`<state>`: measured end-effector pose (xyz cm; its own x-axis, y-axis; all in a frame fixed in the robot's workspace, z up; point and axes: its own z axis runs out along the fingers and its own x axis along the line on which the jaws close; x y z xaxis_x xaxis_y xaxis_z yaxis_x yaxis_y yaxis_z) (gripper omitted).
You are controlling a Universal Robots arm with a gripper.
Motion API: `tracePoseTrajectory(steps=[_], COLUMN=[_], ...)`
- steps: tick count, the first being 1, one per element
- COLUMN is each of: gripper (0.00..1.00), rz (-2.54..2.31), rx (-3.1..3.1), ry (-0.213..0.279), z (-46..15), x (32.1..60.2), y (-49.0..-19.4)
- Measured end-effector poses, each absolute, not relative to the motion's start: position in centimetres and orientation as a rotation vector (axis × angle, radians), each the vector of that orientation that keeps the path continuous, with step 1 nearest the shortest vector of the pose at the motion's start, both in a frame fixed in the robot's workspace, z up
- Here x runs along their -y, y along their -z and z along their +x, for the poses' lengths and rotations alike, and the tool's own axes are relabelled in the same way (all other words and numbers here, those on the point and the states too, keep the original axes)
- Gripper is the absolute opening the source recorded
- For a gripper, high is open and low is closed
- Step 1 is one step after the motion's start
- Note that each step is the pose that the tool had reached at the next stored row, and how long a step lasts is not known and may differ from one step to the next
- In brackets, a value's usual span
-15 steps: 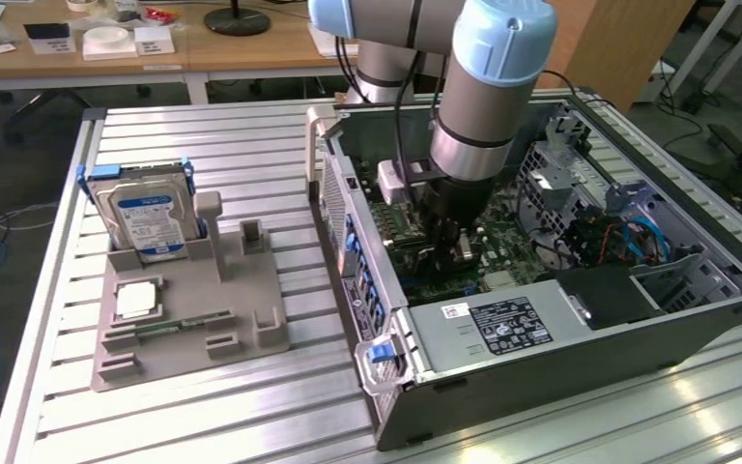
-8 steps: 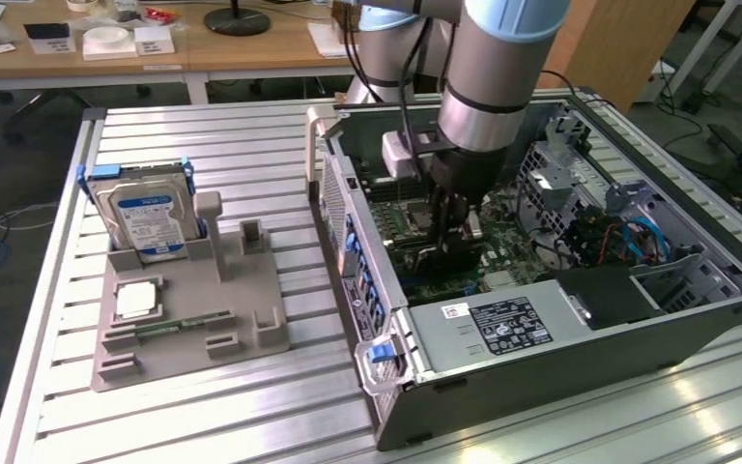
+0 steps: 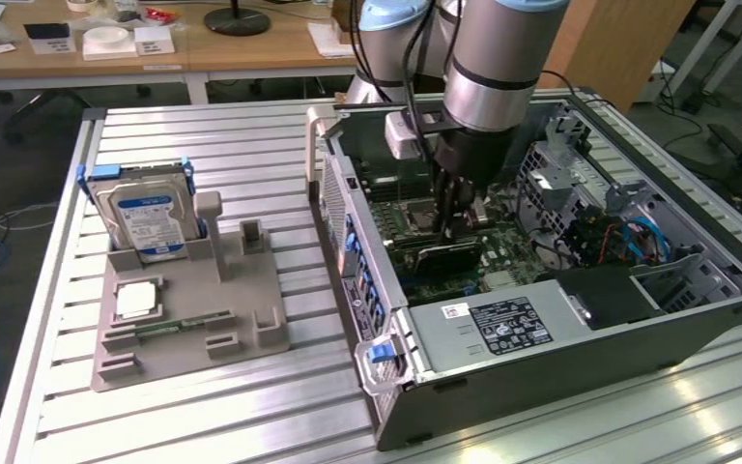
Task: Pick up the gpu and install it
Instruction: 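Insert the gpu into the slot, then press down on the gpu until it lock into place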
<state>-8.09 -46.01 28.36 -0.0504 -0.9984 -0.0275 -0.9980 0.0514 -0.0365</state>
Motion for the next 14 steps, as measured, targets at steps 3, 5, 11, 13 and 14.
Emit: tracePoseTrajectory(steps=[3,5,11,13,14], gripper=[0.22,0.1,0.11,0.11,0.11], rz=[-2.133,-2.133,-2.133,-2.133,-2.133], rx=[-2.245,-2.245,-2.245,-2.245,-2.245], ry=[0.012,0.012,0.012,0.012,0.012], z=[-8.09,-8.09,-8.09,-8.09,-8.09], x=[46.01,46.01,46.01,46.01,46.01], y=[-28.37,-28.37,-28.37,-28.37,-28.37])
